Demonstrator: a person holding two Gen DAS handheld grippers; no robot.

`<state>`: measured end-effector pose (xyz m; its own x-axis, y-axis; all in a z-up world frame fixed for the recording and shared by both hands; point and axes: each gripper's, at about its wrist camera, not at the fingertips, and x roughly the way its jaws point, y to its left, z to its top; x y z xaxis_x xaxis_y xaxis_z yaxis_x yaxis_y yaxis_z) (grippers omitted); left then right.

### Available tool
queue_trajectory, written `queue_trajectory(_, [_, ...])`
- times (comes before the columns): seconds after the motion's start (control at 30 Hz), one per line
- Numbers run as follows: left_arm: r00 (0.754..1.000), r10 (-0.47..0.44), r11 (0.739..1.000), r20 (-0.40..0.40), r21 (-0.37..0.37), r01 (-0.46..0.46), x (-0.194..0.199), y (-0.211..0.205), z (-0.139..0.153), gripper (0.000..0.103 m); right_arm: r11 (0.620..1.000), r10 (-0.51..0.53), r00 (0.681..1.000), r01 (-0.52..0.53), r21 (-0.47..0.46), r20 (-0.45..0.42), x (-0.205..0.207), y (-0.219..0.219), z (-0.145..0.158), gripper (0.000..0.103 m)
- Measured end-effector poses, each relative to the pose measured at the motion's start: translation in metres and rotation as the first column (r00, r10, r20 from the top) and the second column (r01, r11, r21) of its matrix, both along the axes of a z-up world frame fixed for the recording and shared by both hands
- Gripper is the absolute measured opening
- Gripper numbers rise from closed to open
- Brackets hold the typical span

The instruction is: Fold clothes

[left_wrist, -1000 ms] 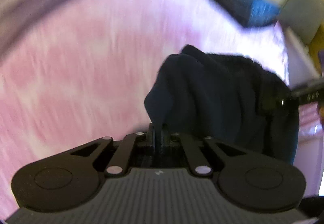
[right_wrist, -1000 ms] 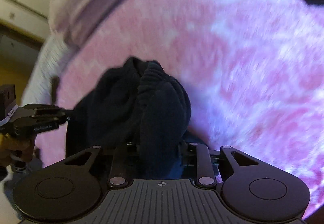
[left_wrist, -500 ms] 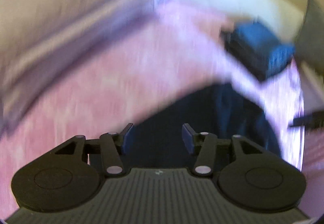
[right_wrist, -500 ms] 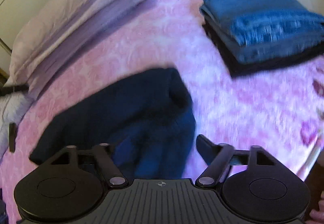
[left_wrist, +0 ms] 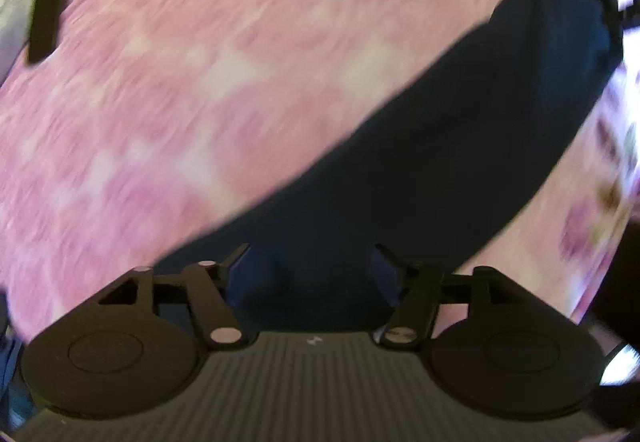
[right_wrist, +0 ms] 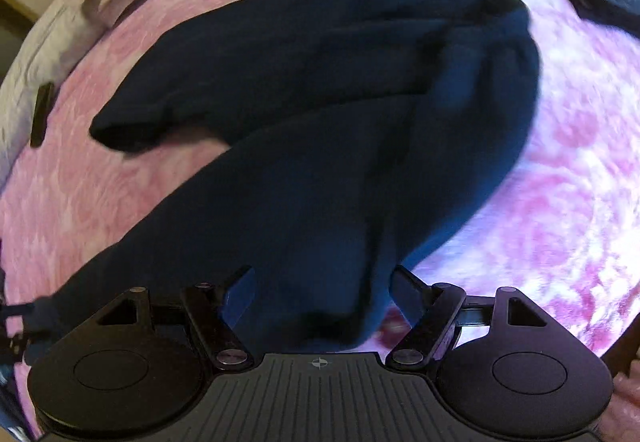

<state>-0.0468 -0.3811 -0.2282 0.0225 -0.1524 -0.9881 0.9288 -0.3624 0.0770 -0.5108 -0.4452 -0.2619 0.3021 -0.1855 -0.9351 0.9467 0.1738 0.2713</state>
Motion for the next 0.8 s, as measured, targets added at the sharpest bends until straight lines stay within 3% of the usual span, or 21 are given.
queue_trajectory(0.1, [0.999,0.037,0.999,0.031,-0.011,-0.036,0.035,0.030,0.001,0.061,0.999,0.044,0.999,-0.044,-0.010,-0.026,0.026,0.010,0.002,0.076])
queue_trajectory(0.27, [0.975,0.219,0.975,0.026,-0.045,-0.218,0.105,0.067,0.001,0.063,0.994,0.111,0.993,-0.111,0.013,-0.032,0.073,0.033,0.003,0.076])
queue_trajectory(0.33, [0.953,0.302,0.952,0.006,-0.045,-0.302,0.133,0.073,-0.002,0.063,0.990,0.141,0.989,-0.140,0.022,-0.035,0.095,0.044,0.003,0.076])
queue_trajectory(0.43, [0.901,0.428,0.902,-0.066,-0.026,-0.430,0.168,0.075,-0.016,0.061,0.979,0.201,0.979,-0.201,0.018,-0.043,0.128,0.054,0.003,0.076])
queue_trajectory(0.5, [0.867,0.486,0.872,-0.108,-0.006,-0.489,0.182,0.076,-0.024,0.044,0.962,0.273,0.959,-0.274,-0.006,-0.074,0.148,0.055,0.003,0.076])
queue_trajectory(0.53, [0.869,0.483,0.873,-0.111,-0.017,-0.487,0.183,0.077,-0.024,0.039,0.947,0.316,0.944,-0.320,-0.030,-0.101,0.157,0.052,0.004,0.076])
queue_trajectory(0.6, [0.876,0.462,0.883,-0.137,-0.027,-0.469,0.183,0.080,-0.021,0.001,0.906,0.397,0.903,-0.414,-0.084,-0.162,0.173,0.041,0.006,0.076])
queue_trajectory(0.7, [0.888,0.443,0.890,-0.124,-0.058,-0.452,0.180,0.088,-0.009,0.001,0.812,0.505,0.812,-0.562,-0.159,-0.293,0.191,0.014,0.007,0.076])
queue_trajectory(0.8, [0.888,0.448,0.885,-0.101,-0.093,-0.457,0.178,0.098,0.006,0.000,0.663,0.577,0.659,-0.723,-0.195,-0.482,0.213,-0.015,-0.002,0.076])
